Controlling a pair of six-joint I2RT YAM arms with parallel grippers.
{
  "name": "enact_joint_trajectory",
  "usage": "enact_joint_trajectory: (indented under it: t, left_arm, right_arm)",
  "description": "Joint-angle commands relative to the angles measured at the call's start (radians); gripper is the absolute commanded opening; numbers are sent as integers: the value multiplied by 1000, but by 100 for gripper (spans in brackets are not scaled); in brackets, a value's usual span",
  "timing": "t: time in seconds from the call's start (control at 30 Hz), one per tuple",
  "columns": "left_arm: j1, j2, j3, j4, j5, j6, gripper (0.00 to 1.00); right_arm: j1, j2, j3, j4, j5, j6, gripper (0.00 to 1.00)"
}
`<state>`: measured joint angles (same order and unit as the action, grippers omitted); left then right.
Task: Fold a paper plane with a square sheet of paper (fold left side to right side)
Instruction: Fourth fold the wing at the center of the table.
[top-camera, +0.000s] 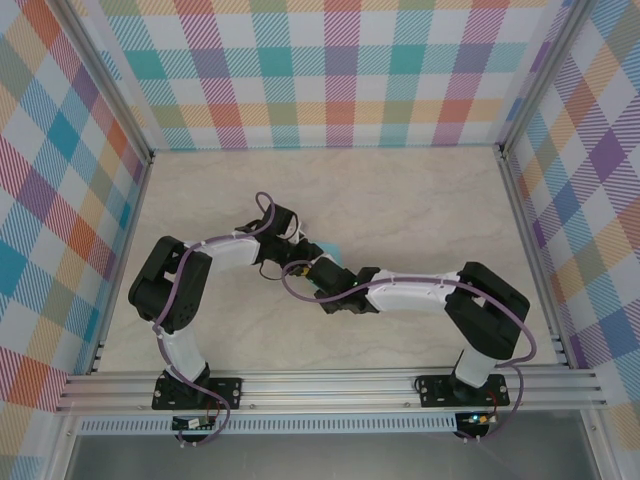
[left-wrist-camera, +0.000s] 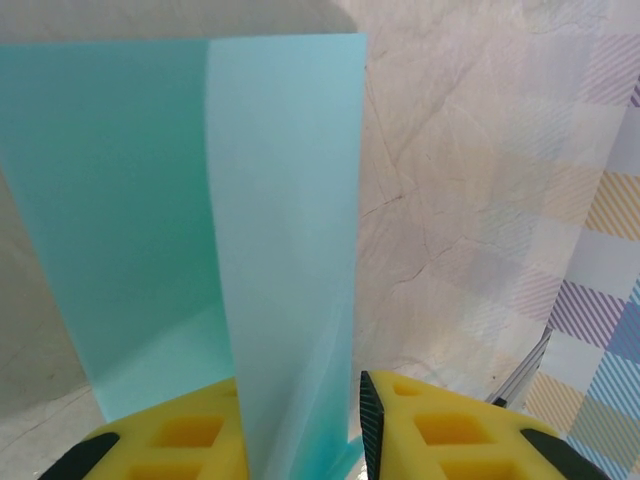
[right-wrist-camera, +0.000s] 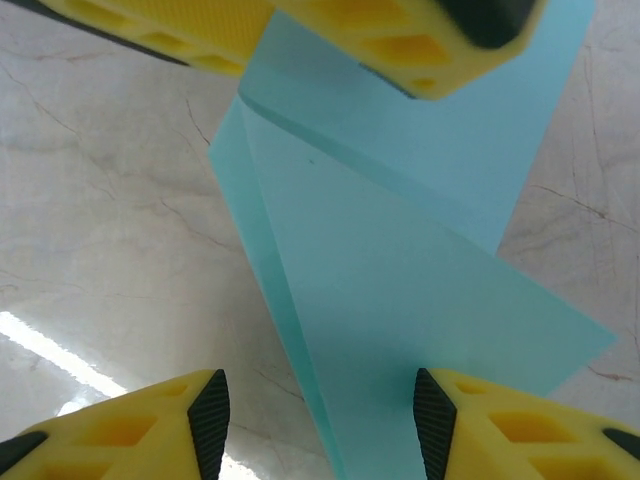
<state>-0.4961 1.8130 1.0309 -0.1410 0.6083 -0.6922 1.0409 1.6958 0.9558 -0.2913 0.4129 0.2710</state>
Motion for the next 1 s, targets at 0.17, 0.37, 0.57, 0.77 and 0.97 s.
enact_joint_trajectory:
  t: [0.17,0.37,0.57,0.77,0.97]
  left_arm:
    - [-12,-16,45,-46,-1,-1,31]
    - [-12,-4,52,-49,-2,-1,32]
    - [-12,-4,66,-63,-7,5,33]
    - [-9,3,112,-109,-20,33,41]
    - [23,43,218,-200,-15,74,47]
  right_arm:
    - [16,41,21,35,110,-34,49]
    - [15,67,15,39,149,-30,46]
    - [16,77,9,42,159,-9,38]
    - [16,70,-10,47,157,-15,30]
    - [16,79,-32,53,152,-4,24]
